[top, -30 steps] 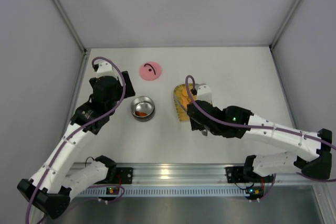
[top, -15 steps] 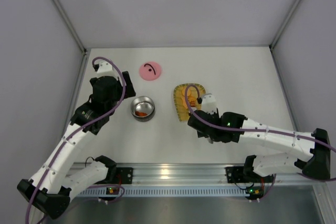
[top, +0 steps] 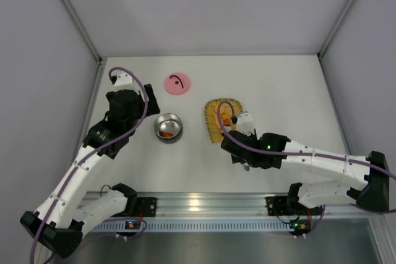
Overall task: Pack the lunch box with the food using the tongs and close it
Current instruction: Pick up the fake food from the plate.
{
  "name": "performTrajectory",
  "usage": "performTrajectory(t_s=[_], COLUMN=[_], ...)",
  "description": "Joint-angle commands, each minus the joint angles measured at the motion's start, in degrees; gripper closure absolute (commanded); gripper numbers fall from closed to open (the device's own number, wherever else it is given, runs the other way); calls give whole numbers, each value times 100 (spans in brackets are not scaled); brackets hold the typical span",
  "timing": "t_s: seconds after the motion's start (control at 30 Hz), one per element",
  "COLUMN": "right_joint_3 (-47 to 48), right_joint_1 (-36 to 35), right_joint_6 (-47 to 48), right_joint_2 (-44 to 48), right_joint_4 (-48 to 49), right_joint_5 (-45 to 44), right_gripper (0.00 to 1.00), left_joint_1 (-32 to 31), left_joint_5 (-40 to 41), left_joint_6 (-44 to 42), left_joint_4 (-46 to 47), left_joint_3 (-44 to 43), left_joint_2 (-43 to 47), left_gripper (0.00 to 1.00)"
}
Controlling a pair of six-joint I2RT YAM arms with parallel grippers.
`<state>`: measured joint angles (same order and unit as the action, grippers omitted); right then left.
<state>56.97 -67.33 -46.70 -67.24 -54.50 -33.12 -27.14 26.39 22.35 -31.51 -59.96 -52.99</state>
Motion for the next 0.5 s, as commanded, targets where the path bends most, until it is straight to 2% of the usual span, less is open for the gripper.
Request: performTrajectory(t_s=[0.0, 0.47], right_joint_3=[25, 297], right_joint_1=[36, 18], right_joint_6=[-32, -15], right_joint_2=[36, 71], right_joint_4=[396, 291], right_joint_5=[43, -1], right_gripper=[52, 52], left_joint_1=[24, 24], left_joint_5=[-3, 6], left_joint_6=[-55, -55], left_joint_4=[154, 154], left_joint_3=[-103, -103], left_joint_2=[43, 35], left_gripper=[1, 1])
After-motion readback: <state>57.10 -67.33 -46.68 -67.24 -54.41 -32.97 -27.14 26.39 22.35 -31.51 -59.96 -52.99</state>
